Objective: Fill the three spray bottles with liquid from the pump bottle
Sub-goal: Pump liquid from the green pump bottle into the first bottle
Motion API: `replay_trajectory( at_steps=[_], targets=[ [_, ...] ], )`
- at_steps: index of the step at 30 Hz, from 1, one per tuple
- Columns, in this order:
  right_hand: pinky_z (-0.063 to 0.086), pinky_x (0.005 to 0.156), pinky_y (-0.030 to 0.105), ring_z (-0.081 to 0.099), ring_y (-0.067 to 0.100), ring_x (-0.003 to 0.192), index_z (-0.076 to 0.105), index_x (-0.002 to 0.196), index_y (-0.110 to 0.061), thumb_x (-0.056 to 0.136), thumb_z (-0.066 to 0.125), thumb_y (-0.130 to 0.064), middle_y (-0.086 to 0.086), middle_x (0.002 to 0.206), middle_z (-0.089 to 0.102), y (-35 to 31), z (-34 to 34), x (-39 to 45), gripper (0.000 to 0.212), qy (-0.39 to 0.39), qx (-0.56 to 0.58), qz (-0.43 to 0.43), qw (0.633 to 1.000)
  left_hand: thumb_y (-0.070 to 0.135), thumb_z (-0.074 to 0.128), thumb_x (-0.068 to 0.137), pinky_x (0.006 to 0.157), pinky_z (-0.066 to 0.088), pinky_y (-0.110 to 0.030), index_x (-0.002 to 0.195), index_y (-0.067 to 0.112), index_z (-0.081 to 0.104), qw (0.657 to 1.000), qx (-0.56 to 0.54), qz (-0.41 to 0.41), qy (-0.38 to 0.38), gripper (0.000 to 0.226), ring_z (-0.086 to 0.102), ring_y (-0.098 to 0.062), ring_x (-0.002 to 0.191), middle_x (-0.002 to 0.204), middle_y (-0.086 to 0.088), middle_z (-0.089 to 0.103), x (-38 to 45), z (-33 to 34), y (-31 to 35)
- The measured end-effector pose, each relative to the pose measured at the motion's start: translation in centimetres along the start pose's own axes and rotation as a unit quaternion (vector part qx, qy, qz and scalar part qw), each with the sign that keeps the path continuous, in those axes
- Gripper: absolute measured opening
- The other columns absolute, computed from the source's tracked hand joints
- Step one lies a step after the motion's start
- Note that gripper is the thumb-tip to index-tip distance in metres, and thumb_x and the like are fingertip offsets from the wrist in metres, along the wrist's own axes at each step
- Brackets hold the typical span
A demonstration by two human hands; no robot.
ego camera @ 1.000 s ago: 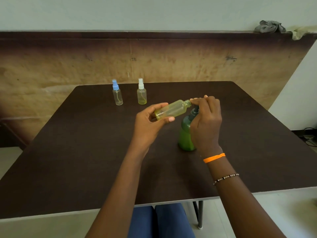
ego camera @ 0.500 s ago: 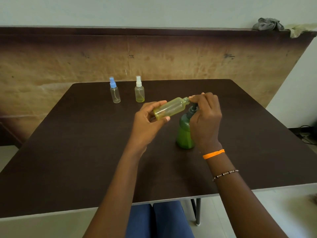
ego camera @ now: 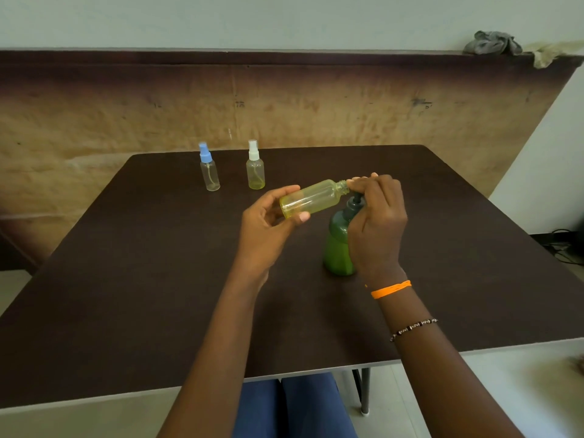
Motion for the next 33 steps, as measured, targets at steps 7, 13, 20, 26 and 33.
replay_trajectory(
  at_steps=[7, 13, 20, 26, 33],
  targets=[
    [0.050, 0.078, 0.034, 0.055, 0.029, 0.074, 0.067, 0.083, 0.007, 0.079, 0.038, 0.013, 0.019, 0.079, 0.059, -0.36, 0.10, -0.30, 0.030, 0.005, -0.038, -0.008, 0.999, -0.005, 0.070, 0.075, 0.078, 0.050, -0.016, 0.108, 0.017, 0.063, 1.000, -0.006, 0.004, 0.006, 0.041, 0.064, -0.006, 0.097, 0.105, -0.001, 0.067, -0.04, 0.01, -0.23],
    [0.048, 0.079, 0.033, 0.047, 0.024, 0.078, 0.066, 0.085, 0.008, 0.077, 0.037, 0.011, 0.019, 0.080, 0.059, -0.42, 0.07, -0.13, 0.030, -0.014, -0.051, -0.016, 0.998, -0.003, 0.071, 0.075, 0.077, 0.049, -0.016, 0.106, 0.019, 0.063, 1.000, -0.006, 0.006, 0.007, 0.039, 0.065, -0.004, 0.095, 0.102, 0.002, 0.068, -0.22, 0.05, -0.16],
    [0.042, 0.078, 0.025, 0.047, 0.024, 0.081, 0.064, 0.092, 0.006, 0.068, 0.052, 0.005, 0.017, 0.086, 0.058, -0.92, -0.21, -0.12, 0.026, -0.054, -0.049, -0.011, 0.997, -0.002, 0.072, 0.074, 0.082, 0.051, -0.021, 0.102, 0.024, 0.064, 1.000, -0.001, 0.010, 0.004, 0.039, 0.065, -0.005, 0.097, 0.101, 0.005, 0.069, 0.00, 0.12, 0.06],
    [0.046, 0.094, 0.034, 0.049, 0.025, 0.080, 0.064, 0.088, 0.007, 0.069, 0.047, 0.006, 0.018, 0.085, 0.059, -0.23, -0.03, -0.28, 0.025, -0.040, -0.023, -0.020, 0.999, -0.003, 0.071, 0.074, 0.079, 0.050, -0.019, 0.104, 0.023, 0.064, 1.000, -0.001, 0.005, 0.002, 0.041, 0.065, -0.007, 0.099, 0.102, 0.003, 0.069, -0.08, 0.15, -0.08],
    [0.038, 0.070, 0.027, 0.043, 0.022, 0.080, 0.063, 0.089, 0.004, 0.071, 0.045, 0.004, 0.016, 0.084, 0.054, -0.75, -0.33, 0.34, 0.025, -0.062, -0.030, 0.011, 0.998, -0.003, 0.071, 0.074, 0.082, 0.051, -0.020, 0.106, 0.020, 0.063, 1.000, -0.001, 0.005, 0.004, 0.040, 0.064, -0.005, 0.097, 0.102, 0.003, 0.068, -0.14, 0.36, 0.16]
  ],
)
Point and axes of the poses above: each hand's wrist, its own x-axis towards the middle knuckle, its own z-axis out of the palm, y = z × x, the point moved 6 cm from there along x, towards the middle knuckle
